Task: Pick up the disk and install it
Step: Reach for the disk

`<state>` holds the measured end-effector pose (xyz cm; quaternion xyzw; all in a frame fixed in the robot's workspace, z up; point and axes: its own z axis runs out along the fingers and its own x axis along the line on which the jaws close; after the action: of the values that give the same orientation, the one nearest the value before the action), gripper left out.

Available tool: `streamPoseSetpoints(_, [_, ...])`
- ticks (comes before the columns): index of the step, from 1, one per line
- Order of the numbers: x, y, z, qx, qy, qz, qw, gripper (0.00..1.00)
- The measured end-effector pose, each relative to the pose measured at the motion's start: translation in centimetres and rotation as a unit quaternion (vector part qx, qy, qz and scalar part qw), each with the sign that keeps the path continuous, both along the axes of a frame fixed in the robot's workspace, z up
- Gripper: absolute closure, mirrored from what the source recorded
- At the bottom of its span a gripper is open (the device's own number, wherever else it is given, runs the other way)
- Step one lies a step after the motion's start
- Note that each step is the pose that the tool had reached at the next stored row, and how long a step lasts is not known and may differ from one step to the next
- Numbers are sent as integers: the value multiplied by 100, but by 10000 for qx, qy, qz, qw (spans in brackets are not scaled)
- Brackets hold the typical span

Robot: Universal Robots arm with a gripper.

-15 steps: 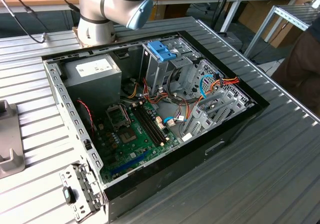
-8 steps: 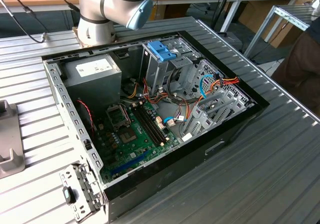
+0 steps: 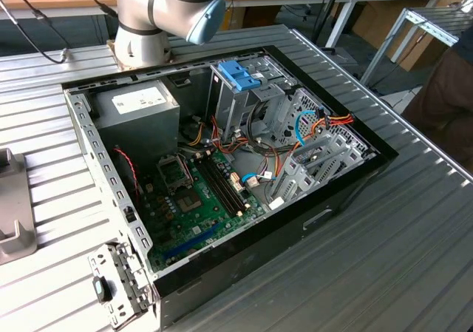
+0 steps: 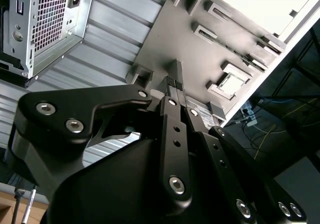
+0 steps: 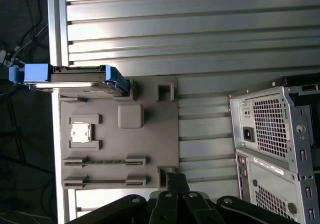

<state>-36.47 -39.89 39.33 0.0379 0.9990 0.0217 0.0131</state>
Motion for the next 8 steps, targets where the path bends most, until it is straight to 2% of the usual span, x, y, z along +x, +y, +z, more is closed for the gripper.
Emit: streamPoseSetpoints(8, [-61, 0, 0, 0, 0, 0, 10000, 90])
